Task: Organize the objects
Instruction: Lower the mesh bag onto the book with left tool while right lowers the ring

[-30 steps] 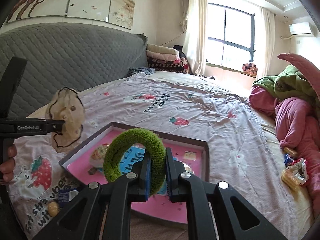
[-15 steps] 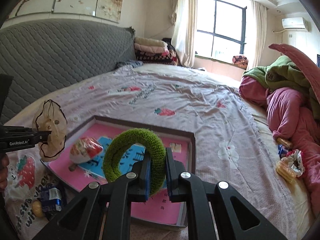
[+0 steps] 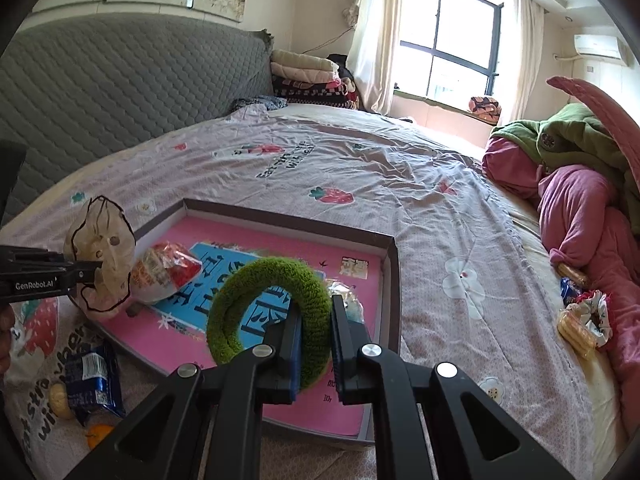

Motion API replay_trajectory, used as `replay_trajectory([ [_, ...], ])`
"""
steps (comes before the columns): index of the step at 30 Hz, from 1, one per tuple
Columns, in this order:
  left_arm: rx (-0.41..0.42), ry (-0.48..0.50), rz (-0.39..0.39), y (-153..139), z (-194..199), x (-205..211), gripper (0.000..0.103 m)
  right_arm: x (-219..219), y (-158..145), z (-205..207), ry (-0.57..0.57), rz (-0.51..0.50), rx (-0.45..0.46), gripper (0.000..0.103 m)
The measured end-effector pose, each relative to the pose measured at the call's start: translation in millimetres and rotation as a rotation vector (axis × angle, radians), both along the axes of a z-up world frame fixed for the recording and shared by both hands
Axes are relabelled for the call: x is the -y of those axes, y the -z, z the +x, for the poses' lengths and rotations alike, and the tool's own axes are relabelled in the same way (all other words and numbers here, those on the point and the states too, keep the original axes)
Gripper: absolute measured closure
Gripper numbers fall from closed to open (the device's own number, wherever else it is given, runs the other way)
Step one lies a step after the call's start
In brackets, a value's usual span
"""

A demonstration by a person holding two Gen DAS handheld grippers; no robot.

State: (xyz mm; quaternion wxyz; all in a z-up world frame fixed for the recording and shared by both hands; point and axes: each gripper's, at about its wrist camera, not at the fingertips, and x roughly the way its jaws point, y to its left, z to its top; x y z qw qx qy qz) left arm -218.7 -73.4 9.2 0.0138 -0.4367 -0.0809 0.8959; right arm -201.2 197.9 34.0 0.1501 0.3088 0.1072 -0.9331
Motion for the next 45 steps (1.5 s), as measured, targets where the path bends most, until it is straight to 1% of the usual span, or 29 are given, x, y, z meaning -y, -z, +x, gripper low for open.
replay_trajectory([
  [3,0.003,0.01,-0.009,1,0,-3,0.078,4,3,1,-0.002,0.033,-0.004,0.09],
  [13,0.046,0.054,-0.034,12,-1,-18,0.078,10,12,1,-0.019,0.078,0.014,0.09],
  [21,0.066,0.069,-0.049,20,-2,-23,0.078,25,23,3,-0.05,0.167,0.016,0.09],
  [32,0.058,0.083,-0.04,25,-6,-29,0.077,30,33,0,-0.069,0.147,0.06,0.09],
  [39,0.051,0.096,-0.049,25,-5,-36,0.077,31,42,-4,-0.075,0.118,0.124,0.089],
  [45,0.059,0.087,-0.055,27,-7,-34,0.071,25,42,-6,-0.059,0.075,0.168,0.089],
])
